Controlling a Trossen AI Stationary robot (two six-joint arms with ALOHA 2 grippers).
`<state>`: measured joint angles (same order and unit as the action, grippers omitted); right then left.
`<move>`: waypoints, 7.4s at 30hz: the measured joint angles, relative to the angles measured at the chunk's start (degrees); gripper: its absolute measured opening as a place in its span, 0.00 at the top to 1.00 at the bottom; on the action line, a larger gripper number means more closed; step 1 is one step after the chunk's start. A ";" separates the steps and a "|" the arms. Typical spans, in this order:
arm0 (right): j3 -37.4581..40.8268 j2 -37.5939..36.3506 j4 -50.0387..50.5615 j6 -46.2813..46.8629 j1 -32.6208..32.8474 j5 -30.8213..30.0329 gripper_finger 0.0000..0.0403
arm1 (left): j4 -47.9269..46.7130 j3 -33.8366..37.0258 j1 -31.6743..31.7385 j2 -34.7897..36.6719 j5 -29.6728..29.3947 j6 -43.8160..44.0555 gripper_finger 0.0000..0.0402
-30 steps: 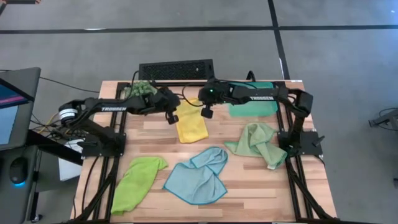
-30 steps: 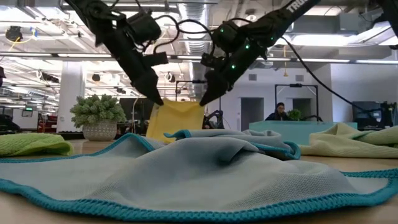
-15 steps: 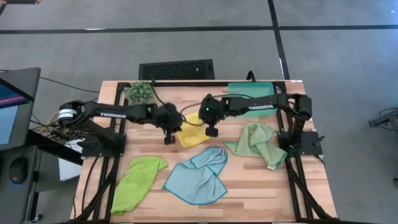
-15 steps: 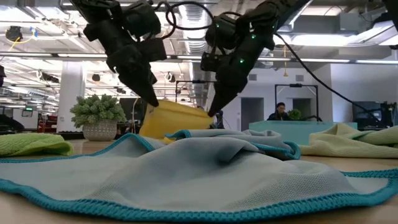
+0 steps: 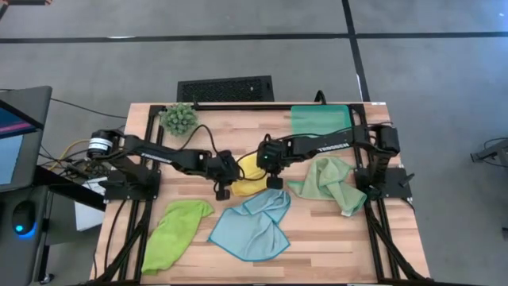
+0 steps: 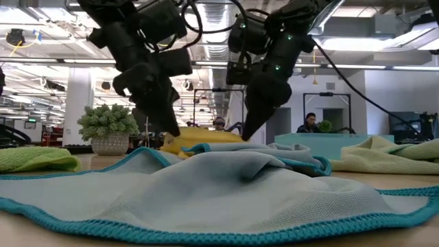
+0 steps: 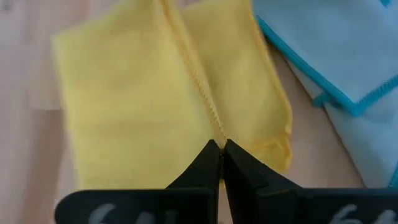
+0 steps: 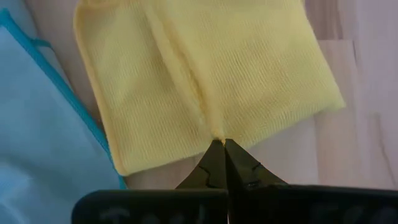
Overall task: Fold microfiber towels
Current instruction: Fold the yellow microfiber cloth
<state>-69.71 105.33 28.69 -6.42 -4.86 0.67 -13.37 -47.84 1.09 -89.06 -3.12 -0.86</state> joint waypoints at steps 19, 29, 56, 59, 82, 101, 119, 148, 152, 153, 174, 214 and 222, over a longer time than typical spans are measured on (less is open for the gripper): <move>4.11 -2.05 -4.57 10.28 8.35 1.07 1.00 | 0.67 -0.64 -5.60 -0.68 1.77 5.01 1.00; 9.18 -1.94 -9.97 12.44 7.14 0.94 1.00 | 3.85 -0.65 -5.87 -5.94 1.12 5.01 1.00; 9.19 -1.95 -11.27 12.42 6.85 0.93 0.98 | -3.29 -3.43 -3.03 0.61 2.69 0.14 0.64; 9.20 -1.94 -11.21 12.43 6.84 0.92 0.94 | 6.08 1.19 0.27 0.02 4.66 -0.14 0.67; 10.09 -1.70 -14.73 11.10 4.42 3.81 0.95 | 21.28 5.46 7.79 -4.19 10.55 -0.03 1.00; 13.42 2.58 -25.32 10.88 4.07 3.94 0.99 | 40.12 2.30 12.92 -16.72 17.96 -1.91 1.00; 13.44 -4.49 -20.53 9.36 4.09 -0.77 1.00 | 29.85 -6.01 15.03 -19.87 2.80 -7.91 1.00; 13.33 0.48 -19.12 9.63 3.50 -0.86 1.00 | 27.24 -6.09 15.51 -20.94 2.06 -8.94 1.00; 12.85 -3.69 -18.54 7.68 2.78 -0.66 1.00 | 24.80 -6.09 15.66 -15.92 1.47 -9.59 1.00; 12.85 -5.01 -18.59 7.22 2.46 -0.62 1.00 | 24.35 -6.13 15.64 -14.79 1.49 -9.97 1.00; 15.78 -6.04 -33.51 4.40 -9.29 10.37 1.00 | 21.28 12.07 17.12 3.30 11.92 -4.04 1.00; 11.47 0.76 -31.49 1.66 -9.92 10.99 1.00 | 26.24 15.69 17.34 -1.37 15.81 -3.49 1.00; 13.81 4.51 -31.34 5.37 -4.05 10.26 1.00 | 22.40 16.00 17.32 0.82 15.84 -5.49 1.00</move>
<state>-55.90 109.84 -2.65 -1.05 -8.91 10.93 9.04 -31.84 18.41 -88.24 12.71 -6.35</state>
